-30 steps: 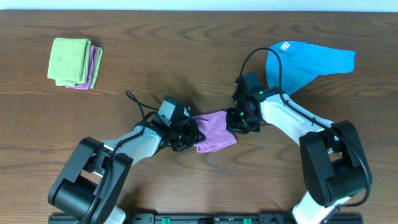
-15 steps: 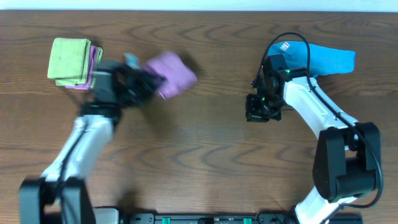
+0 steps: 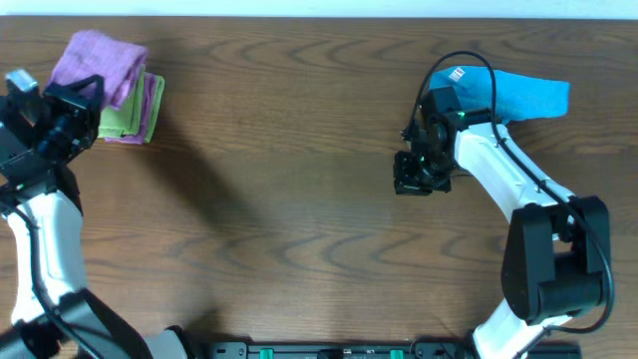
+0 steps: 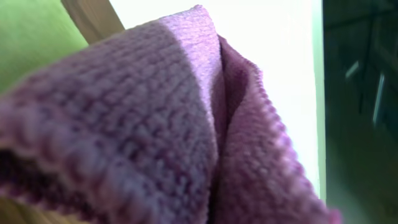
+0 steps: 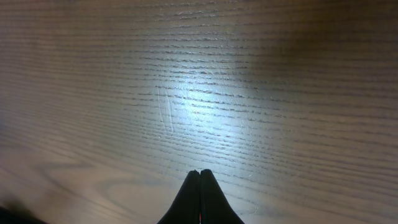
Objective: Fold the cloth
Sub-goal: 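Place the pink bundle on top of the green cloth stack, release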
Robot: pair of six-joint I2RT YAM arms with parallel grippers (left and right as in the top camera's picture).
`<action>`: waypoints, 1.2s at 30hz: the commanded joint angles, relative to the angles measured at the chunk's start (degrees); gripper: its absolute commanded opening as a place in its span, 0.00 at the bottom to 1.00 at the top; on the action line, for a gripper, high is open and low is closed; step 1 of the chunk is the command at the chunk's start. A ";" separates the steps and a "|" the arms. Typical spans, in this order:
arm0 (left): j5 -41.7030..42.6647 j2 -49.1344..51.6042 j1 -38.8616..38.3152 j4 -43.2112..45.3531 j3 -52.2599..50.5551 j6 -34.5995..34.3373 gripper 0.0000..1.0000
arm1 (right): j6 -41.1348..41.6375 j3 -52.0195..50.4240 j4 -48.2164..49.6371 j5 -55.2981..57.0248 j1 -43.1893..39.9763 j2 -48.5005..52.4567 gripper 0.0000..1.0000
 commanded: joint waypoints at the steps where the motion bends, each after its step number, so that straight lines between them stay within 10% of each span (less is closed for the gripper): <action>1: 0.31 4.44 0.83 3.08 0.02 -1.68 0.06 | -1.33 0.83 -0.37 -0.44 0.13 -1.16 0.02; 18: -1.18 23.39 0.85 26.95 1.68 -11.54 0.06 | -2.40 0.83 -3.45 -0.37 2.86 -1.16 0.02; 36: -2.40 27.30 0.02 19.21 9.79 -7.13 0.06 | -2.34 0.83 -0.44 -0.39 6.27 -1.16 0.02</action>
